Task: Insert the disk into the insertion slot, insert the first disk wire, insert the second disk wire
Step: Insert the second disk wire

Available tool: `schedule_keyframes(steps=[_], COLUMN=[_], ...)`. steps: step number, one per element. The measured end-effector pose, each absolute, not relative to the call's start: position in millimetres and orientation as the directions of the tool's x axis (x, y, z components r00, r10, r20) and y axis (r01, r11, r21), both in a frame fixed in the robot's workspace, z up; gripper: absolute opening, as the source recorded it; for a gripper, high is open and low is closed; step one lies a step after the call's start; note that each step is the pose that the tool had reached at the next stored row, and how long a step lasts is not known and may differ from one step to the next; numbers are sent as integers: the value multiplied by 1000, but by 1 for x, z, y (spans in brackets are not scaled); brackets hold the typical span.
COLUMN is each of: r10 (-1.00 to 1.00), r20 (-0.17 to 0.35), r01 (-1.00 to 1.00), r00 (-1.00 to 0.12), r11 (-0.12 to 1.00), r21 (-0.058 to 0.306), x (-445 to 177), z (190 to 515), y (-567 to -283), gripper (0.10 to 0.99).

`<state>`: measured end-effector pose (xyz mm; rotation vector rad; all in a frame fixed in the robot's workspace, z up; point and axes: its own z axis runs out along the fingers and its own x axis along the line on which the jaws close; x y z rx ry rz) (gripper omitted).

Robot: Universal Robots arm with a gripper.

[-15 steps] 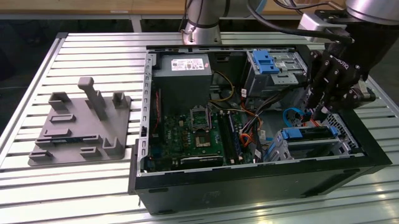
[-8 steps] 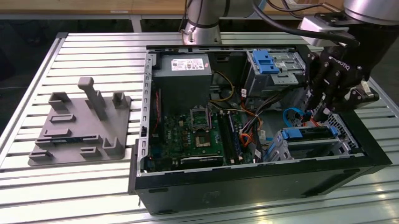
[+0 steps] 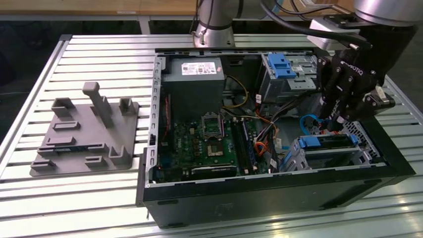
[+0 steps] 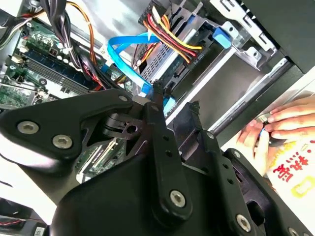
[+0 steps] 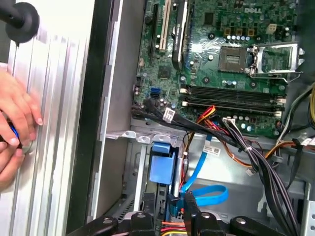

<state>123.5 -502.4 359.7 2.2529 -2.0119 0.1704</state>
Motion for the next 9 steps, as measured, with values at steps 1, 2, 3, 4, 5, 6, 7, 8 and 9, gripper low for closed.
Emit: schedule_keyframes(steps=[1, 2, 3, 4, 5, 6, 7, 8, 9], r10=[-980, -980, -980, -980, -979, -978, -977, -976, -974], r20=[161, 161, 161, 161, 162, 164, 166, 169, 173], r01=[-994, -993, -993, -993, -992, -992, -991, -990, -989], r00=[113, 114, 116, 119, 123, 128, 135, 140, 144], r11=[-112, -113, -116, -119, -123, -128, -134, -140, -144], r21=[12, 12, 12, 12, 12, 12, 12, 13, 13], x=[124, 123, 123, 123, 123, 123, 123, 123, 123], z=[360, 360, 360, 360, 360, 359, 359, 359, 359], y=[-502, -502, -501, -500, -500, -499, -499, -498, -497], gripper=[369, 369, 369, 369, 369, 369, 369, 369, 369])
